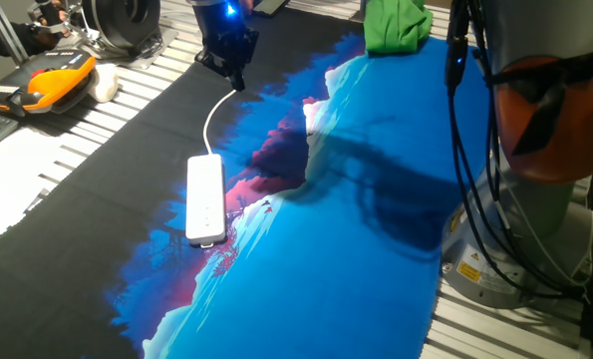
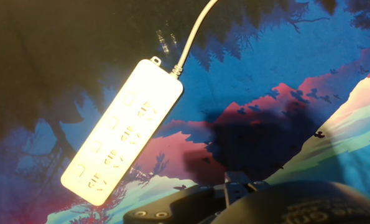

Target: Turn off the power strip by pressing the button

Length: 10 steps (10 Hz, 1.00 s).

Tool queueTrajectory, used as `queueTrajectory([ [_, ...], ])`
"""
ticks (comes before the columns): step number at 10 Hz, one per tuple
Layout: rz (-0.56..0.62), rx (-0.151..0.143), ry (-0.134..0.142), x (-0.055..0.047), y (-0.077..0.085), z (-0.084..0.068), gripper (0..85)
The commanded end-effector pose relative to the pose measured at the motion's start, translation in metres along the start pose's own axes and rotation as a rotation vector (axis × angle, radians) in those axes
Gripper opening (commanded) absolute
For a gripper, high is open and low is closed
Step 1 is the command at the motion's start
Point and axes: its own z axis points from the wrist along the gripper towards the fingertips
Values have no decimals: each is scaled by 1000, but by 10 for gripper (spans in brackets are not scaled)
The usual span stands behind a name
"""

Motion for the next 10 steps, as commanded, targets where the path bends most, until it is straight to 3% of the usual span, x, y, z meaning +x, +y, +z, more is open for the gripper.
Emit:
queueTrajectory([
  [1,0,0,0,0,0,0,0],
  [9,-1,-4,0,0,0,0,0],
  [10,5,-45,2,0,-1,-1,0],
])
